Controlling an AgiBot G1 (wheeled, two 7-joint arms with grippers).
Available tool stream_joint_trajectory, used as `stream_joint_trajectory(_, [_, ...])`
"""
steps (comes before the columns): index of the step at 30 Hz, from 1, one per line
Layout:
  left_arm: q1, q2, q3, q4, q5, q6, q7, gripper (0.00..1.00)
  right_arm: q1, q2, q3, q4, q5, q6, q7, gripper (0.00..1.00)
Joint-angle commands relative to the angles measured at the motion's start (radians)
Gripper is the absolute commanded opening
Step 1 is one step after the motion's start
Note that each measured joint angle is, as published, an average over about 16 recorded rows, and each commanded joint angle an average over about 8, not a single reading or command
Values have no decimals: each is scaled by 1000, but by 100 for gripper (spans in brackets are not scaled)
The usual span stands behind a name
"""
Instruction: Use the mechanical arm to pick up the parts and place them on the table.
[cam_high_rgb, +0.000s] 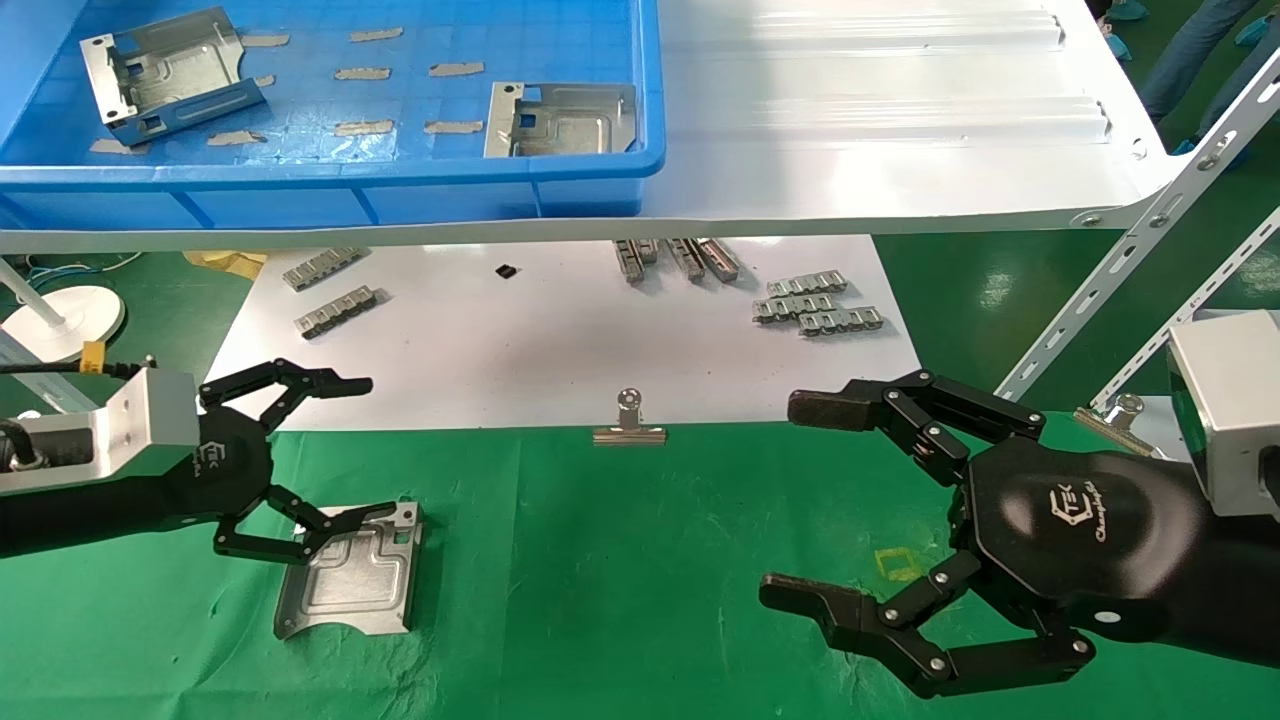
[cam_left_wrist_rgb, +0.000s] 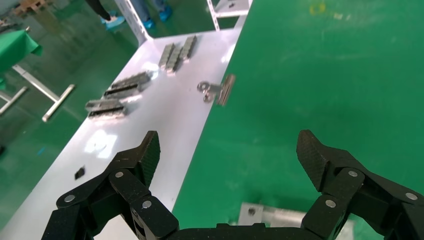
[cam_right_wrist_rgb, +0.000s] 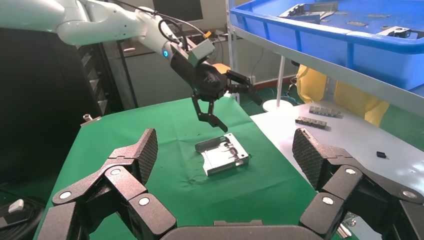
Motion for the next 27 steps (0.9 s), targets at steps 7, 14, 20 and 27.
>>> stream_joint_trajectory(7, [75, -26, -59, -159, -51, -13, -135, 100, 0, 0, 0, 0, 0, 0, 0, 100])
stream_joint_trajectory(14, [140, -49, -111, -299, -95, -24, -254, 100, 0, 0, 0, 0, 0, 0, 0, 100])
stream_joint_trajectory(20, [196, -69, -156, -419, -133, -33, -355, 100, 0, 0, 0, 0, 0, 0, 0, 100])
stream_joint_trajectory(27, [261, -92, -207, -558, -177, -44, -473, 100, 0, 0, 0, 0, 0, 0, 0, 100])
